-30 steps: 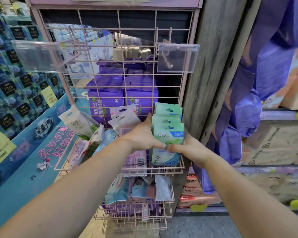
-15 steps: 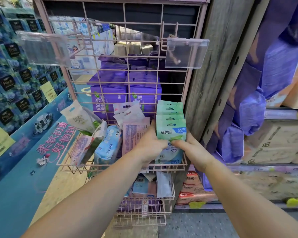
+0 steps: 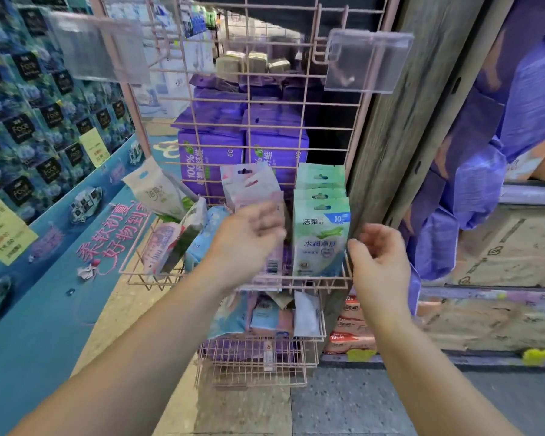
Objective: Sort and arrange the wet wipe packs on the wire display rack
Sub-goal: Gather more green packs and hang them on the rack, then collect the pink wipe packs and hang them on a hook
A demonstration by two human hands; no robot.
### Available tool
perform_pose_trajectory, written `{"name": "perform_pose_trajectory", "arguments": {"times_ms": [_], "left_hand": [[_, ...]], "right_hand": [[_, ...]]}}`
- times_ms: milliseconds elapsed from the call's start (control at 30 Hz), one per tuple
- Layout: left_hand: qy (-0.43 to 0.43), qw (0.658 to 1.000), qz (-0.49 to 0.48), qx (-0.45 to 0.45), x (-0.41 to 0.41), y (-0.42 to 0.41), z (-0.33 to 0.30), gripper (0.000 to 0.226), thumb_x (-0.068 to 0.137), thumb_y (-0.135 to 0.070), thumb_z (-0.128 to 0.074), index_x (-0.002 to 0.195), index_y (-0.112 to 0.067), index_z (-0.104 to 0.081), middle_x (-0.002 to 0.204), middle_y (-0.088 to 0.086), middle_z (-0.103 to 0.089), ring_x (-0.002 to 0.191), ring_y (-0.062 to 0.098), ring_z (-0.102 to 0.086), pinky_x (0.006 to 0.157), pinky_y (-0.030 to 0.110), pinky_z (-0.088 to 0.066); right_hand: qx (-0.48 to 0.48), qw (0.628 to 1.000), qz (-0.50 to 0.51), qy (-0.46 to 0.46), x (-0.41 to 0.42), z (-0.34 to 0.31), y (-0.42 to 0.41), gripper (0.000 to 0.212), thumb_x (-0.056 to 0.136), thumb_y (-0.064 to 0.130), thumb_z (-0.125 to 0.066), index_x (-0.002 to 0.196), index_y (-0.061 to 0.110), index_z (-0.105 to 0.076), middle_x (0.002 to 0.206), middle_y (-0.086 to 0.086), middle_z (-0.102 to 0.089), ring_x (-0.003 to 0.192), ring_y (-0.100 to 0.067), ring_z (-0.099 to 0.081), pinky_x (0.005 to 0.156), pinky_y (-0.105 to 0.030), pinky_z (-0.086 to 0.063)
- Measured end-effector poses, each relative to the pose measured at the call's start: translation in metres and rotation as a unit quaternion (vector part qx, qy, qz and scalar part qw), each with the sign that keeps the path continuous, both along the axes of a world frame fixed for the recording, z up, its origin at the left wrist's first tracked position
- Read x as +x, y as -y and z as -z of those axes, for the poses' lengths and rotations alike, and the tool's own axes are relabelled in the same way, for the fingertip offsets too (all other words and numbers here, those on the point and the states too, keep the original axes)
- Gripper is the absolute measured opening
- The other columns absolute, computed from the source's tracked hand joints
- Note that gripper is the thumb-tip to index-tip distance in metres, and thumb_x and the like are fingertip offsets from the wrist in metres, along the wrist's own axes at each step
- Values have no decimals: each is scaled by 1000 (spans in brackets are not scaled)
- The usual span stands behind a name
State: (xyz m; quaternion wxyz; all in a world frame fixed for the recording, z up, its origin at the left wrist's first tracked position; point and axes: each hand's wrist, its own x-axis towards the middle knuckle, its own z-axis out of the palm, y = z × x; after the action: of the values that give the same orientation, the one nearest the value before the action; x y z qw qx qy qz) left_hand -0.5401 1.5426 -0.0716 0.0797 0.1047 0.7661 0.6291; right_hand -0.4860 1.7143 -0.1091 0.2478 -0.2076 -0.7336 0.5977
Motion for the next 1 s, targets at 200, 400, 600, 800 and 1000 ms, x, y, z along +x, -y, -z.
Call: {"name": "perform_pose_trajectory", "arguments": {"times_ms": [200, 400, 600, 800, 1000], "left_hand": [[-144, 971, -148, -120, -7, 61, -3, 21, 88, -11, -63, 89, -31, -62, 82, -13, -65, 76, 8, -61, 79, 33, -51], [-202, 905, -228, -296, -6, 117, 14, 46, 75, -30, -74, 118, -18, -63, 116, 5, -64, 111, 27, -55, 94, 39, -41], [-80, 957, -156, -231, -7, 142, 39, 52, 76, -25, -77, 119, -42, -53, 105, -11, -61, 102, 14, -59, 89, 30, -45], [-108, 941, -165, -274, -10, 150, 40, 53, 73, -34, -78, 122, -35, -60, 91, -11, -63, 97, 20, -63, 86, 30, -45], [-184, 902, -120, -372, -9, 158, 45, 54, 81, -39, -68, 132, -32, -51, 112, -4, -69, 107, 26, -59, 103, 43, -32]], "right_hand": [[175, 963, -180, 98, -3, 0, 61, 24, 89, 19, -57, 110, 26, -66, 92, 13, -70, 80, 4, -62, 76, -19, -49], [303, 922, -153, 186, -29, 1, 85, 54, 89, 36, -50, 139, 21, -40, 122, -6, -66, 111, -30, -61, 93, -41, -49], [305, 923, -77, 223, -49, 13, 104, 73, 82, 45, -58, 141, 13, -29, 121, -15, -62, 111, -38, -58, 94, -47, -47], [291, 928, -93, 212, -50, 14, 108, 43, 73, 55, -65, 96, 19, -60, 98, -5, -67, 92, -30, -64, 80, -42, -54], [136, 977, -154, 64, -28, 1, 96, 17, 80, 23, -73, 93, 23, -62, 85, 7, -72, 79, -9, -67, 70, -31, -55]]}}
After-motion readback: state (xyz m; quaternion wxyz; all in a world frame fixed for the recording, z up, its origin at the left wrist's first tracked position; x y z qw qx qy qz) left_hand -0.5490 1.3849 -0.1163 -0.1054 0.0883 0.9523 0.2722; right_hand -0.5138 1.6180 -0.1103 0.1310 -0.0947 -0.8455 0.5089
